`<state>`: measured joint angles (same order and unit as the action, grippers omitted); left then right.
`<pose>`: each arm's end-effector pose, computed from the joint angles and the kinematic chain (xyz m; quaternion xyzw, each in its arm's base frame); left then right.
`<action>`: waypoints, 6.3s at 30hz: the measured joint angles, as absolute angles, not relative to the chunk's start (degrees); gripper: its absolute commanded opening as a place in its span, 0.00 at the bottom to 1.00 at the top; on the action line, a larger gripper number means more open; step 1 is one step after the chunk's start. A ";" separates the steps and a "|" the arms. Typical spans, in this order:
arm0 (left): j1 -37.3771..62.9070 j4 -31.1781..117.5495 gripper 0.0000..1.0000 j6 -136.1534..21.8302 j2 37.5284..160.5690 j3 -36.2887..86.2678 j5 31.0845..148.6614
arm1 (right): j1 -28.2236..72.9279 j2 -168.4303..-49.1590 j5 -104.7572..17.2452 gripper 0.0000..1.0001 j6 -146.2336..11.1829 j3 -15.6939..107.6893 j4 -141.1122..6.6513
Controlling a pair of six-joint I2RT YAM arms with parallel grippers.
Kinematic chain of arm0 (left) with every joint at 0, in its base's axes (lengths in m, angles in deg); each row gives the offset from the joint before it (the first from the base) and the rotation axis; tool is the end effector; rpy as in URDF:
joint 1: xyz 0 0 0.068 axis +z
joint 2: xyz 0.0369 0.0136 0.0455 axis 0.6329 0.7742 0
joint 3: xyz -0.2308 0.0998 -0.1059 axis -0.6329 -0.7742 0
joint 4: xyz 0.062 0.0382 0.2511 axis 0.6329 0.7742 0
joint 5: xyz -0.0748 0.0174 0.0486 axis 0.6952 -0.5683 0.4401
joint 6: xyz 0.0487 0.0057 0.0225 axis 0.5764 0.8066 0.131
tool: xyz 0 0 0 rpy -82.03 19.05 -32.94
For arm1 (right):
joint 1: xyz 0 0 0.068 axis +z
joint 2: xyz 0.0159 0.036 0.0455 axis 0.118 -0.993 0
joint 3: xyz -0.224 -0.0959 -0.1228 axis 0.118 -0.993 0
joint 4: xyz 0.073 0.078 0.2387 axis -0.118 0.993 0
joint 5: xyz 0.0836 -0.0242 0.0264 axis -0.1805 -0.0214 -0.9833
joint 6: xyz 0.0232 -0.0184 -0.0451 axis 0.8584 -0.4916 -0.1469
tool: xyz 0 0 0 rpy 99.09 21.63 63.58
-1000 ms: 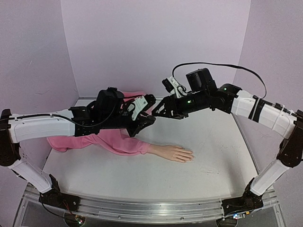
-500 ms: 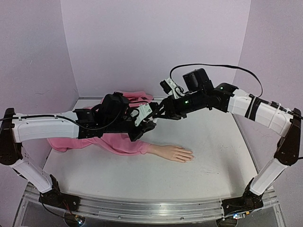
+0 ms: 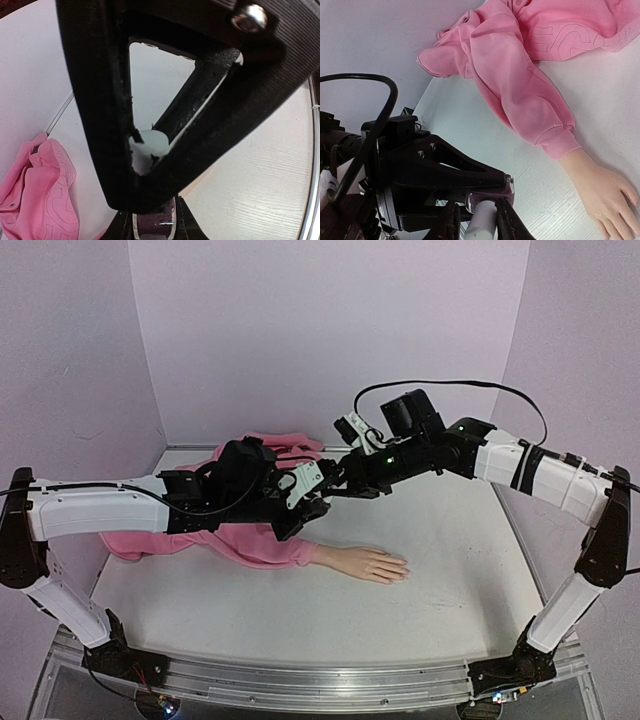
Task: Paint the nails
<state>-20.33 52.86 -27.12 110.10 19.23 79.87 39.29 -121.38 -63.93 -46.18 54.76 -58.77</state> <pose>0.1788 -0.3025 0.2986 0.5325 0.6694 -0.1698 0.4893 0.2577 0.2914 0.3635 -0.2615 0.7554 0.4983 0.3356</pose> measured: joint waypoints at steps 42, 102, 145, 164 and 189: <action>-20.33 52.88 0.00 -27.41 110.10 19.23 79.87 | 39.29 -121.53 -63.49 0.24 -47.58 54.76 -58.31; -20.33 52.93 0.00 -27.63 109.99 19.21 84.51 | 39.49 -118.30 -63.58 0.00 -50.70 51.64 -58.77; -20.48 52.97 0.00 -27.60 109.79 19.21 83.83 | 39.22 -115.61 -63.71 0.00 -50.50 50.52 -58.88; -20.46 52.97 0.00 -27.63 109.81 19.21 82.82 | 39.05 -113.10 -62.09 0.00 -50.22 49.47 -59.62; -17.77 43.64 0.00 -40.83 111.32 19.10 84.86 | 17.06 -90.67 -61.65 0.00 -64.25 1.54 -70.39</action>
<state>-17.77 43.64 -40.83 111.32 19.10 84.86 17.06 -90.67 -61.65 -64.25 1.54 -70.39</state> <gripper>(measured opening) 0.219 0.149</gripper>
